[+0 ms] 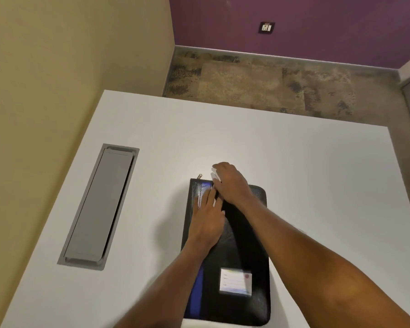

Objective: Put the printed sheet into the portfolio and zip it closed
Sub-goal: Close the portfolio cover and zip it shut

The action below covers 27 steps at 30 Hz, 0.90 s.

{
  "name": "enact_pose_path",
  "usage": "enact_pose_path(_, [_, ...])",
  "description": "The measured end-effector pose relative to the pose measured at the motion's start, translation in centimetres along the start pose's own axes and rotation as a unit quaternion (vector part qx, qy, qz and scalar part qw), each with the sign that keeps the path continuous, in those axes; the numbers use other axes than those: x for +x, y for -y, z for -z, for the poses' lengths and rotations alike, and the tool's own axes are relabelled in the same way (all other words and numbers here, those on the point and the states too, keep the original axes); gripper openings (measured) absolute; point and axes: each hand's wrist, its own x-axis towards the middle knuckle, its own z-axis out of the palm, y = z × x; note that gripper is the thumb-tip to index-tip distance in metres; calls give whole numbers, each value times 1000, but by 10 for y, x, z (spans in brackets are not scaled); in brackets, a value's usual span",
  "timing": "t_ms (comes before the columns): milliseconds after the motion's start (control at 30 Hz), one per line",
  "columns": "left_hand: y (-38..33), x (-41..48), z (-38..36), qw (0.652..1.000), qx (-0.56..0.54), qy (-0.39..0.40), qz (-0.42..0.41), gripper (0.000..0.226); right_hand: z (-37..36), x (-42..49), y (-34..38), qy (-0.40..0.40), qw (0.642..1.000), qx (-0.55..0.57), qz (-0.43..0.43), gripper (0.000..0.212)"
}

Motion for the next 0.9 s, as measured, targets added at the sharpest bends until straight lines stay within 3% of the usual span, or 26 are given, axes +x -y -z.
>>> enact_pose_path(200, [14,-34,16,995,-36,29,88,61,8,-83,-6,-61,992,25,-103,59])
enact_pose_path(367, [16,-69,23,989,-58,15,139,60,8,-157,-12,-102,976,27,-190,58])
enact_pose_path(500, [18,-99,20,979,-74,66,176,68,-5,-207,-12,-111,953,30,-281,59])
enact_pose_path(633, [22,-103,11,965,-115,84,218,71,-15,-220,-20,-74,941,51,-325,70])
enact_pose_path(800, [23,-126,-3,949,-165,90,251,65,-42,-254,-21,-54,915,110,-385,61])
enact_pose_path(900, [27,-119,-1,936,-229,39,266,52,-40,-250,-22,-49,916,119,-381,59])
